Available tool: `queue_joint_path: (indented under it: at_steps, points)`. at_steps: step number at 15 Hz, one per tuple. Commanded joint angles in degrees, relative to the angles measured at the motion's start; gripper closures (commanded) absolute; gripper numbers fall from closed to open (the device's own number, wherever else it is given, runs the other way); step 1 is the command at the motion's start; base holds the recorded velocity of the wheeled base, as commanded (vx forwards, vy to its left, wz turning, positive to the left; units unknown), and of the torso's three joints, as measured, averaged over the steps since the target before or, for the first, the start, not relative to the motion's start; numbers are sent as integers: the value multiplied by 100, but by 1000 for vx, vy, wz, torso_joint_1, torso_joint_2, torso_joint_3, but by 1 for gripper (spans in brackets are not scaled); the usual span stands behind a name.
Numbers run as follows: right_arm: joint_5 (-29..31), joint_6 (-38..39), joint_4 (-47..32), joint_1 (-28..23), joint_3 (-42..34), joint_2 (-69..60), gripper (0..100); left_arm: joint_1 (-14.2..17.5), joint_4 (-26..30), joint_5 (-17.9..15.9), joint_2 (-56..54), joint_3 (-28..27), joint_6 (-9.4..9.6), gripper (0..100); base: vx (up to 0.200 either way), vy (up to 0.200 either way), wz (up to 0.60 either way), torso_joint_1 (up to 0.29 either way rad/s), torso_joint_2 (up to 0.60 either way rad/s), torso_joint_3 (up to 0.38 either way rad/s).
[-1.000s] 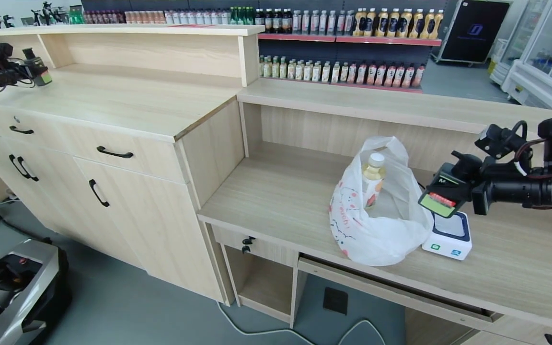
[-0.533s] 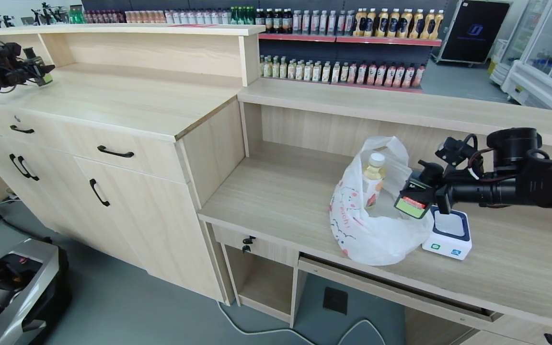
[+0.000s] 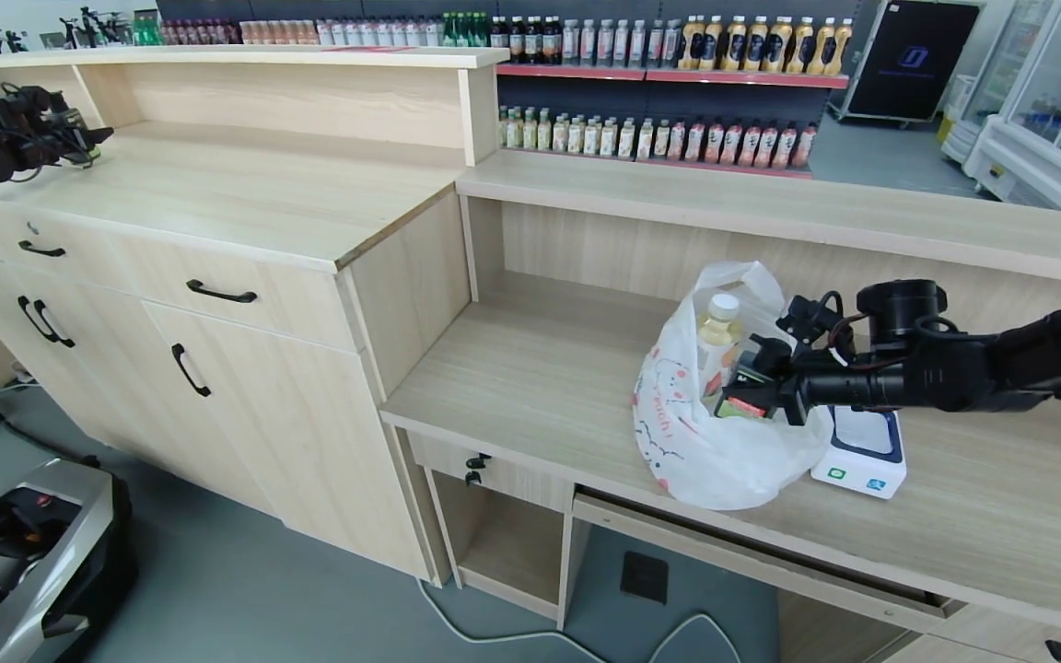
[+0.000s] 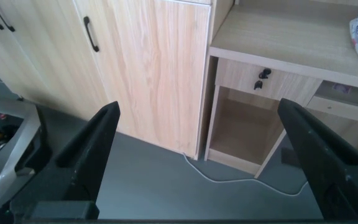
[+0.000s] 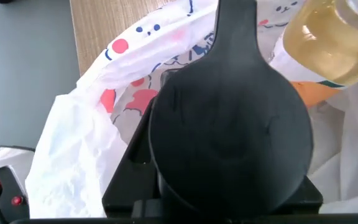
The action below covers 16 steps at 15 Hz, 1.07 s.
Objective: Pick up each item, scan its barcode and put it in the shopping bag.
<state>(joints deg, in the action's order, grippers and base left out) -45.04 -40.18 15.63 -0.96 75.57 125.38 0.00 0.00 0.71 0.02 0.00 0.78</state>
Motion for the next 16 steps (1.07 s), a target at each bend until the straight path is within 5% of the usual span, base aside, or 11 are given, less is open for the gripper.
queue_joint_path:
  at_steps: [1,16]
  points:
    - [4,1,160,44,133,435,100,0,0,8,-2,0,1,0,0,0,0,0,0,0]
    - [-4,-16,257,167,344,953,100,0,0,8,-2,0,1,0,0,0,0,0,0,0]
